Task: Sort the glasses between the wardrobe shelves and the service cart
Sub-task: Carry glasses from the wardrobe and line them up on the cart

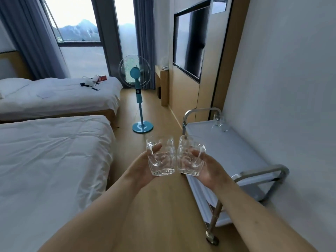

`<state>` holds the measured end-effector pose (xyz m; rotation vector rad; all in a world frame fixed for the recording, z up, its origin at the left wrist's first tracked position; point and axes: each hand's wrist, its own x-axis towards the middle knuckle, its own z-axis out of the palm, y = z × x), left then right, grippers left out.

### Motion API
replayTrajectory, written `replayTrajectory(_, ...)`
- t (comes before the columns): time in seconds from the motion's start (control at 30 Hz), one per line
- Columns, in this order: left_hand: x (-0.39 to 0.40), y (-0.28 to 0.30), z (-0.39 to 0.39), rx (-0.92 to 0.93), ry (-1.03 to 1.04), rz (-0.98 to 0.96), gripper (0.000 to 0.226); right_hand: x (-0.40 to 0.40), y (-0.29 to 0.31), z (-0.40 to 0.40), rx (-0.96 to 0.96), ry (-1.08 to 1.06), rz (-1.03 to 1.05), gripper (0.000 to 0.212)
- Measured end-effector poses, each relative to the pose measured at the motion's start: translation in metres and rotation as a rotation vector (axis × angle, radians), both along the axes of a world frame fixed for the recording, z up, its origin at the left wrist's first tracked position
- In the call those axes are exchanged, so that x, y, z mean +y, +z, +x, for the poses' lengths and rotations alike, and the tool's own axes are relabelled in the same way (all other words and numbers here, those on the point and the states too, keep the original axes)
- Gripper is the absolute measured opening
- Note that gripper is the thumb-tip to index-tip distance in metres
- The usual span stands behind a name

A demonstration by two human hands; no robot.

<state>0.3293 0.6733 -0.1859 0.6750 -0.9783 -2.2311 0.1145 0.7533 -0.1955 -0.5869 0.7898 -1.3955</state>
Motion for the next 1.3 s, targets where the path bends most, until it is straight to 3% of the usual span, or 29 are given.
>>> replayTrajectory(0.1,-0.034,-0.01,-0.024,-0.021,-0.06,0.021,0.059,-0.02,-0.008,-0.017,0.018,-0.052,0.021,0.09)
replayTrajectory(0.27,-0.09,-0.025,-0.07,-0.047,-0.144,0.004,0.055,-0.06,-0.03,-0.058,0.012,-0.184,0.106,0.057)
replayTrajectory(0.33,-0.117,-0.031,-0.089,-0.064,-0.161,-0.007,0.053,-0.079,-0.038,-0.078,0.018,-0.215,0.128,0.055)
replayTrajectory(0.4,-0.146,-0.037,-0.108,-0.077,-0.17,-0.026,0.056,-0.102,-0.041,-0.096,0.036,-0.249,0.119,0.07)
replayTrajectory(0.5,-0.189,-0.044,-0.138,-0.127,-0.169,-0.034,0.057,-0.133,-0.045,-0.122,0.059,-0.279,0.084,0.117)
replayTrajectory(0.63,-0.242,-0.052,-0.178,-0.128,-0.187,-0.038,0.045,-0.176,-0.057,-0.16,0.06,-0.255,0.084,0.104)
replayTrajectory(0.9,-0.327,-0.067,-0.255,-0.152,-0.28,-0.025,0.062,-0.252,-0.091,-0.222,-0.021,-0.345,0.103,0.066)
replayTrajectory(1.07,-0.377,-0.086,-0.289,-0.174,-0.297,-0.002,0.08,-0.293,-0.11,-0.242,-0.021,-0.414,0.158,0.074)
replayTrajectory(1.23,-0.437,-0.108,-0.325,-0.262,-0.331,-0.008,0.054,-0.327,-0.129,-0.255,0.027,-0.539,0.234,0.079)
replayTrajectory(1.3,-0.46,-0.115,-0.34,-0.287,-0.369,-0.017,0.057,-0.339,-0.134,-0.259,0.04,-0.61,0.284,0.074)
